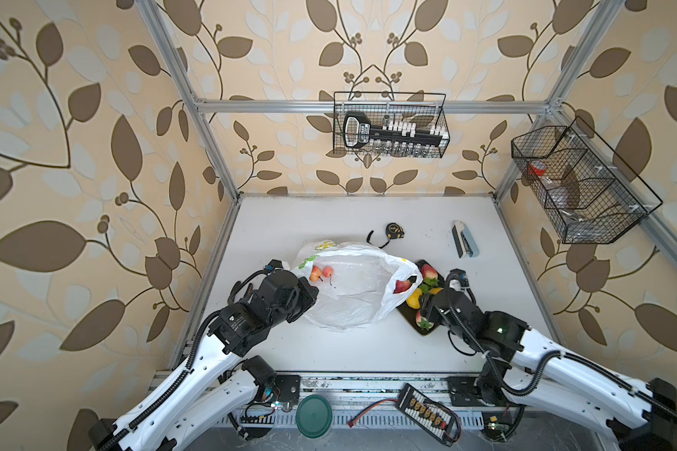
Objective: Take the fake fruits out of the plastic bag
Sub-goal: 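Move the right gripper back into the bag above the small fruits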
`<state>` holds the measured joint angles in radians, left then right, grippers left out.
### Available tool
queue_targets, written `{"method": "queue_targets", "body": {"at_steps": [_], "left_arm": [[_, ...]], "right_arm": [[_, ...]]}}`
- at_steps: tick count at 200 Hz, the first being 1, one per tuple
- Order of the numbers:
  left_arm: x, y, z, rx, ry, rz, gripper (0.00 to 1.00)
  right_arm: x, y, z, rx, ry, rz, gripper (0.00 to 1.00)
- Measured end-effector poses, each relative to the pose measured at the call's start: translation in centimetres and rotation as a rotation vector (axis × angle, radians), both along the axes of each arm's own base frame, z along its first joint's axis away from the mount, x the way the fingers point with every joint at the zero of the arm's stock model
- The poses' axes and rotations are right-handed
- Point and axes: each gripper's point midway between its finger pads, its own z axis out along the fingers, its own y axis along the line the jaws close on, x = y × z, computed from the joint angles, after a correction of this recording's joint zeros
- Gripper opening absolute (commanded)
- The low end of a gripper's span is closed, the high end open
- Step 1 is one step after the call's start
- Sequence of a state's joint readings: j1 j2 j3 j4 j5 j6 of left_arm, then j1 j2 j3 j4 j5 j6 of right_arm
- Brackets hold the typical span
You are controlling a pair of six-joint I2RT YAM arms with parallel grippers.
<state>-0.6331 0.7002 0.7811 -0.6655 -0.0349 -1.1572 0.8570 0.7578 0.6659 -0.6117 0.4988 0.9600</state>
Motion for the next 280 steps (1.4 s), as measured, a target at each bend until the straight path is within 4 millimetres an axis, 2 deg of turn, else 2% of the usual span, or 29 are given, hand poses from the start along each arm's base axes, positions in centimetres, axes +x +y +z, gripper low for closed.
{"method": "queue_targets", "body": {"at_steps": [18,43,55,71,84,98,112,135,154,194,209,231,260,280], "left_arm": [[0.0,0.0,0.1,-0.002,-0.003,-0.001,0.00],[0.0,0.0,0.2,-0.005,-0.006,0.000,0.00],[0.0,0.0,0.2,-0.007,-0.009,0.000,0.00],[0.0,0.0,0.3,-0.009,-0.011,0.000,0.00],[0.0,0.0,0.3,-0.009,-0.012,0.000,0.00],[0.0,0.0,0.3,-0.009,-0.012,0.000,0.00],[0.0,0.0,0.3,-0.009,-0.012,0.000,0.00],[0.0,0.0,0.3,-0.008,-0.011,0.000,0.00],[0.0,0.0,0.3,-0.008,-0.012,0.000,0.00],[-0.1,0.1,0.1,-0.002,-0.003,0.000,0.00],[-0.3,0.2,-0.1,0.004,0.005,0.000,0.00],[-0.5,0.3,-0.2,0.007,0.009,0.000,0.00],[-0.8,0.6,-0.5,0.017,0.024,0.000,0.00],[-1.0,0.7,-0.7,0.026,0.036,0.000,0.00]], "right_arm": [[0.4,-0.4,6.6,0.061,-0.173,0.019,0.67],[0.1,-0.2,13.1,0.097,-0.368,0.111,0.64],[-0.1,0.9,15.2,0.099,-0.433,0.194,0.62],[-0.5,3.4,17.2,0.102,-0.492,0.335,0.60],[-0.7,5.9,18.2,0.097,-0.514,0.457,0.60],[-1.1,9.1,18.4,0.082,-0.521,0.584,0.59],[-2.2,12.6,17.2,0.045,-0.512,0.714,0.59],[-4.4,18.0,13.7,-0.048,-0.475,0.908,0.59],[-4.0,20.9,10.5,-0.108,-0.427,0.958,0.59],[-0.3,24.9,1.7,-0.216,-0.246,0.877,0.60],[1.6,25.9,-0.8,-0.219,-0.187,0.805,0.59],[4.4,27.1,-3.7,-0.197,-0.124,0.691,0.59],[8.2,28.4,-6.7,-0.155,-0.072,0.570,0.67],[9.8,29.1,-8.4,-0.138,-0.062,0.535,0.70]]}}
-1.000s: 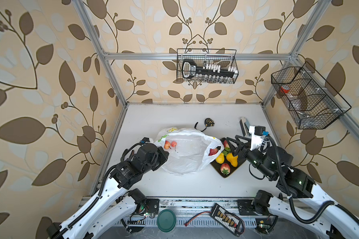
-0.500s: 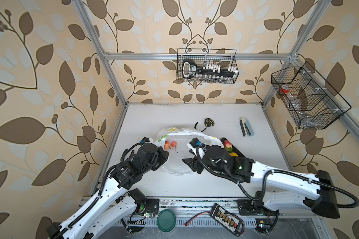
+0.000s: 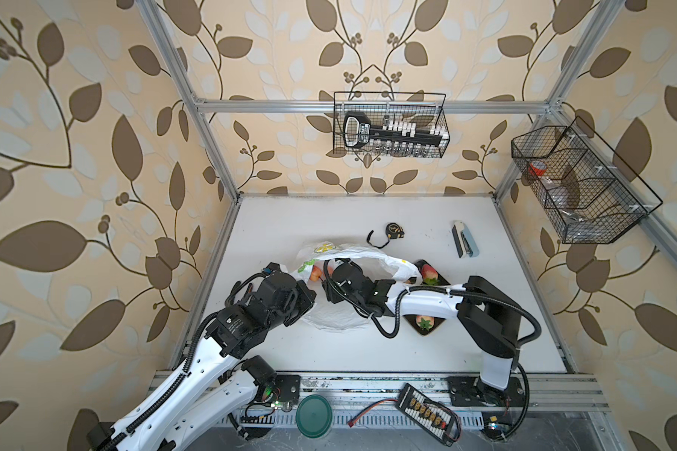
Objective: Take the fake fruits out of the plastic bag
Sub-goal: 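Move the right gripper back into the bag above the small fruits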
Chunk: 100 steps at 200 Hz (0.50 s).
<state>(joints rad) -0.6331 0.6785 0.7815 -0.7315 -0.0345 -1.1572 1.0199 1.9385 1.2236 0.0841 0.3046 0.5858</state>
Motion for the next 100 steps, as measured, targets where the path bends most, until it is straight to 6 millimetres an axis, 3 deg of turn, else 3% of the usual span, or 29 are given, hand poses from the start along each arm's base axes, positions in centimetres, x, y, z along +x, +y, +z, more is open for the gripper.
{"method": "queue_targets", "body": {"at_steps": [39,100], "left_arm": [[-0.2,0.1,-0.2,0.007,0.011,0.000,0.00],[0.0,0.0,-0.3,0.014,0.022,-0.001,0.00]], "right_arm": [[2.3,1.5,-1.8,0.001,-0.008,-0.056,0.72],[6.3,0.4,-2.3,0.035,-0.024,-0.239,0.64]]}}
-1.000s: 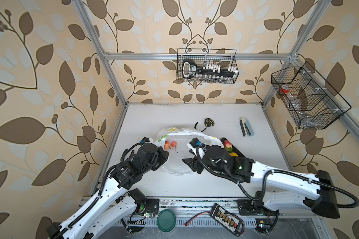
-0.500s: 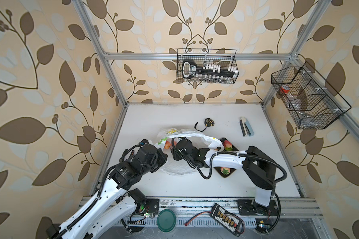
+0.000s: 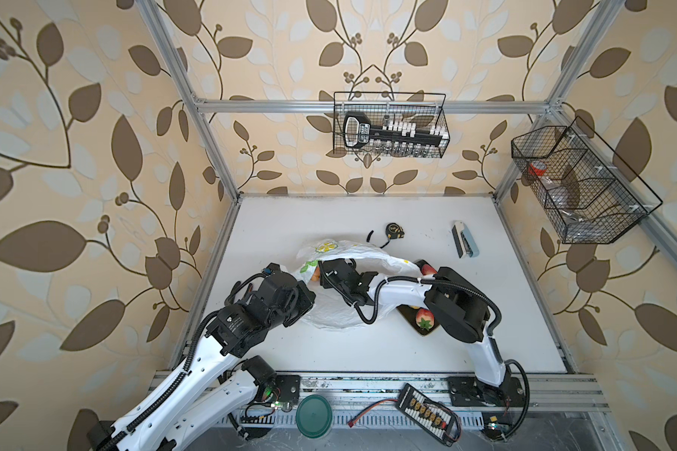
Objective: Take the fake fruits out of the plastic bag
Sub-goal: 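Move the right gripper back into the bag above the small fruits, then grasp the small round red apple in the bag with the right gripper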
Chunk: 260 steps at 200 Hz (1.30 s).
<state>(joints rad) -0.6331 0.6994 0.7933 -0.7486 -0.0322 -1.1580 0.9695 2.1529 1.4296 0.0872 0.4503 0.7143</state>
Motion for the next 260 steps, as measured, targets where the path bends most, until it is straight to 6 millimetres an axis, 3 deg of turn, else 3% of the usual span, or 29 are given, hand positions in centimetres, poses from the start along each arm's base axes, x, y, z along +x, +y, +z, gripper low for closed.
{"method": "queue_targets", "body": {"at_steps": [54,86,147,167,201,233,260], "left_arm": [[0.1,-0.3,-0.5,0.011,0.023,-0.006,0.00],[0.3,-0.4,-0.2,0.008,0.020,-0.007,0.00],[0.3,-0.5,-0.1,0.004,0.017,-0.010,0.00],[0.3,-0.6,0.0,0.000,0.017,-0.013,0.00],[0.5,-0.7,0.3,-0.011,0.003,-0.013,0.00],[0.6,-0.8,0.8,-0.028,-0.013,-0.009,0.00],[0.7,-0.9,0.9,-0.035,-0.020,-0.008,0.00]], "right_arm": [[1.5,0.6,-2.4,-0.017,0.042,-0.030,0.64],[1.4,0.9,-4.0,-0.043,0.071,-0.020,0.56],[1.1,0.8,-3.8,-0.054,0.077,-0.007,0.43],[0.5,0.2,-2.3,-0.051,0.067,0.011,0.40],[-1.9,-0.6,3.1,-0.002,0.012,0.083,0.38],[-6.5,-0.6,7.8,0.047,-0.044,0.227,0.38],[-10.2,-1.1,9.2,0.040,-0.063,0.332,0.41]]}}
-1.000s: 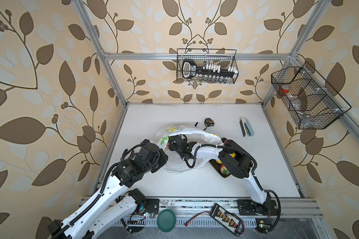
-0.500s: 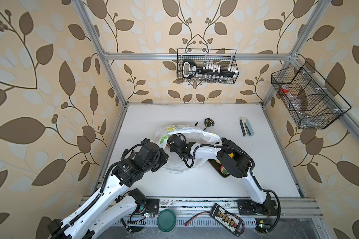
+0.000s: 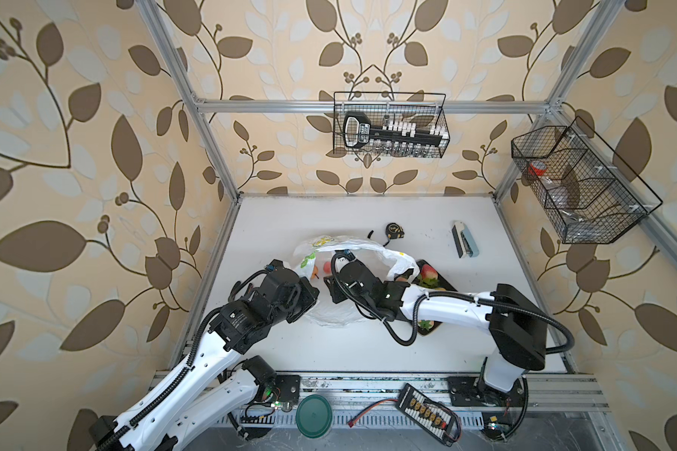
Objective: Take the fake fruits out of the plastic bag
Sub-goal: 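Grasp the small round red apple in the bag with the right gripper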
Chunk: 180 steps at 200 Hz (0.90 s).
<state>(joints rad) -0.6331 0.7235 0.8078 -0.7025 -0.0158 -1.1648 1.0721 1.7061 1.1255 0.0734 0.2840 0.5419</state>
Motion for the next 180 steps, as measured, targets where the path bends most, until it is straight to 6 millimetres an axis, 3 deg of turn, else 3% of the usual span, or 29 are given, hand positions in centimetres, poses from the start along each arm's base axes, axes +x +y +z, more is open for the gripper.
{"method": "queue_targets", "body": {"at_steps": [16,36,112,143,180], "left_arm": [[0.0,0.0,0.0,-0.006,-0.002,0.003,0.00],[0.1,-0.1,-0.1,-0.014,-0.001,0.009,0.00],[0.0,-0.3,0.1,-0.026,-0.001,-0.001,0.00],[-0.1,-0.3,0.2,-0.032,-0.006,-0.003,0.00],[-0.2,-0.2,0.2,-0.032,-0.006,-0.003,0.00]], "right_arm": [[-0.6,-0.4,0.3,-0.010,-0.007,0.017,0.47],[0.3,-0.8,-0.4,-0.025,0.006,-0.009,0.51],[10.5,1.1,-8.6,-0.071,0.084,-0.280,0.61],[12.9,2.2,-9.7,-0.074,0.062,-0.340,0.61],[14.2,2.8,-11.2,-0.092,0.055,-0.387,0.58]]}}
